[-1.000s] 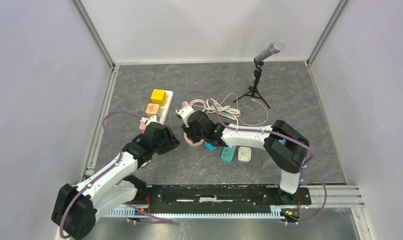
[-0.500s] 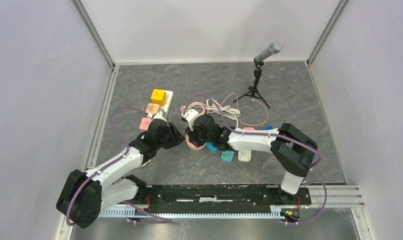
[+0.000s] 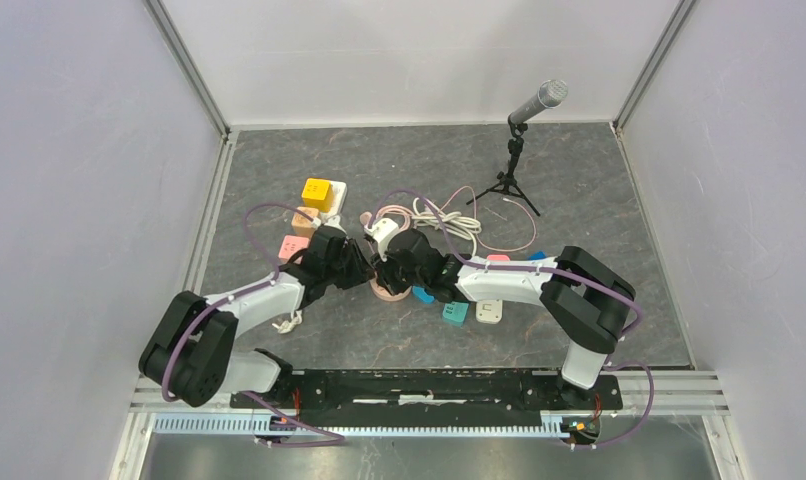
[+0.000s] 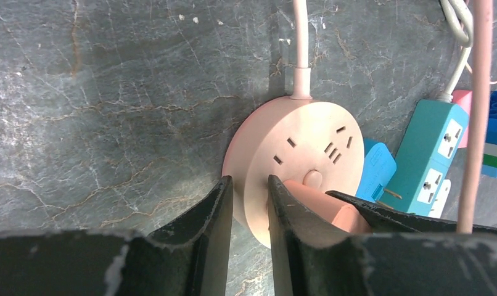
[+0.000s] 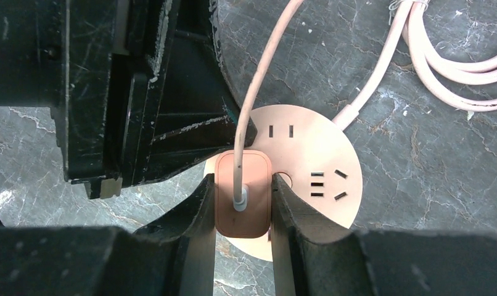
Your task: Pull the plug off the socket
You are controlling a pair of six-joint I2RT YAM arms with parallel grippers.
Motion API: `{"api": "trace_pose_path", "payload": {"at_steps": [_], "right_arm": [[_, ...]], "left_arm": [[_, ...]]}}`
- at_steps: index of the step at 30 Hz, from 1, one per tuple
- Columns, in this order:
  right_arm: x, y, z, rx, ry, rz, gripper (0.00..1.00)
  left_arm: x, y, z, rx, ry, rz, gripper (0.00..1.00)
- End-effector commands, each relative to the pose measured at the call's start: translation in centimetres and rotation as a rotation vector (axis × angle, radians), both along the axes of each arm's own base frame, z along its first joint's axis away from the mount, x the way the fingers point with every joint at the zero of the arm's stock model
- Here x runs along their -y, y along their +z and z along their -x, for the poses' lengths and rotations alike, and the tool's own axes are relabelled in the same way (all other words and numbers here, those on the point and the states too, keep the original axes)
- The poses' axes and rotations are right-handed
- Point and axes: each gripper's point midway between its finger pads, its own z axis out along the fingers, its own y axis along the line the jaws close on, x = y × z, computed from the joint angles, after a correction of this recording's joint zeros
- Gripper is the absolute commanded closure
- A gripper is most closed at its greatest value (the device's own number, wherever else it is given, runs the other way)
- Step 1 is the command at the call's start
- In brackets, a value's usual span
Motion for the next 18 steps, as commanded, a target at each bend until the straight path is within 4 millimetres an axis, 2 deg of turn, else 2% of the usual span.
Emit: {"api": "trace_pose_path", "payload": {"at_steps": [1,3,7,13,18], "right_arm": [[-1.4,2.0,1.1,-0.046,0.013,-0.092,1.00],[-1.5,2.5,0.9,-0.045,0.007,-0.106,1.00],[-2.3,3.9,0.6,-0.022,0.043,-0.127,1.00],[-3.4,5.7,0.5,0.009,0.127,-0.189,1.00],[-4.5,7.1,0.7,-0.041,0.165,-0.296,1.00]], "left_arm": [[0.0,-1.1,0.8,-0.035,-0.034,-0.012,0.67],[-0.8,-2.1,2.0,-0.081,-0.017,-0.039,0.68],[-1.6,-3.1,3.0,-0.108,-0.002,-0.056,0.68],[-2.1,-4.7,4.7,-0.179,-0.007,-0.069,0.68],[-2.5,-5.6,6.0,-0.216,0.012,-0.065,0.68]]}}
